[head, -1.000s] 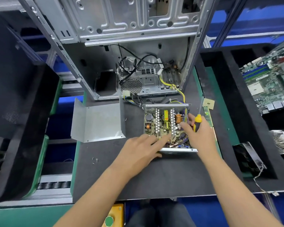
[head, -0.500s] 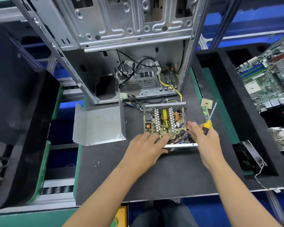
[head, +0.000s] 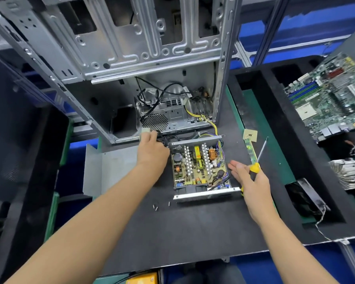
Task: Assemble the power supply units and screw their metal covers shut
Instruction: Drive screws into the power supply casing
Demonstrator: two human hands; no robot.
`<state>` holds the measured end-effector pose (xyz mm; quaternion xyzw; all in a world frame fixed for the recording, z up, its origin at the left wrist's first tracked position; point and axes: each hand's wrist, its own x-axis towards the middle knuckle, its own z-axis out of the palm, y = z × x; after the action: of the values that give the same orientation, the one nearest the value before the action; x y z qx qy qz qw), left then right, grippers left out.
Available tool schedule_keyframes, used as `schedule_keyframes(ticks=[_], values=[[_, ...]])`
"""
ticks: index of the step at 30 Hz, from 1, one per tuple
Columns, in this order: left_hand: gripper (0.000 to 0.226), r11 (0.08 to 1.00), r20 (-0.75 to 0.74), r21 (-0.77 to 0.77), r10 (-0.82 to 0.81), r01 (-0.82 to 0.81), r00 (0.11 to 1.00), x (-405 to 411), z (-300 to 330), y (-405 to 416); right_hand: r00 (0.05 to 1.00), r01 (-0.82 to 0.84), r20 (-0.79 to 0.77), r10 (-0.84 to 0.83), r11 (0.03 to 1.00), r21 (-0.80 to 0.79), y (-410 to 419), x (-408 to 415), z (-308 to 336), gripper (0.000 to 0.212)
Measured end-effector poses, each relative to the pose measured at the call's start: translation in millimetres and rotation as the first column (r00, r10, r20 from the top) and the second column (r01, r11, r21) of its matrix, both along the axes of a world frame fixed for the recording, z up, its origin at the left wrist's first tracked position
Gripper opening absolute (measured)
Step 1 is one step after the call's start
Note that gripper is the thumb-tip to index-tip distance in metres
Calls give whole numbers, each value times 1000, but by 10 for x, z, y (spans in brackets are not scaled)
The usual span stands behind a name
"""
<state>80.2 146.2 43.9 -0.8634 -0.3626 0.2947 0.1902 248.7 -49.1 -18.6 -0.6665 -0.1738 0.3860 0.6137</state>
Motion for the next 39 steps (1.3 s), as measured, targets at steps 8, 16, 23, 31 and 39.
schedule_keyframes(ticks=[8, 16, 23, 31, 39], values=[[23, 998, 19, 36, 55, -56, 998, -34, -136, 19, 1000, 1, 15, -1, 1000, 10, 2, 34, -76, 21], [19, 999, 4, 35, 39, -39, 999, -26, -150, -28, 997, -2, 72, 2, 1000, 7, 0, 47, -138, 10], [15, 998, 409, -57, 8, 17, 912, -181, 66, -121, 972, 105, 220, -87, 992, -71, 41, 36, 94, 31], [14, 489, 419, -809, 869, 325, -263, -447, 197, -478, 739, -304, 608, 291, 949, -86, -24, -115, 665, 18], [16, 247, -93, -746, 881, 619, -464, -495, 172, -722, 665, -427, 640, 384, 899, -95, -62, -410, 901, 26]])
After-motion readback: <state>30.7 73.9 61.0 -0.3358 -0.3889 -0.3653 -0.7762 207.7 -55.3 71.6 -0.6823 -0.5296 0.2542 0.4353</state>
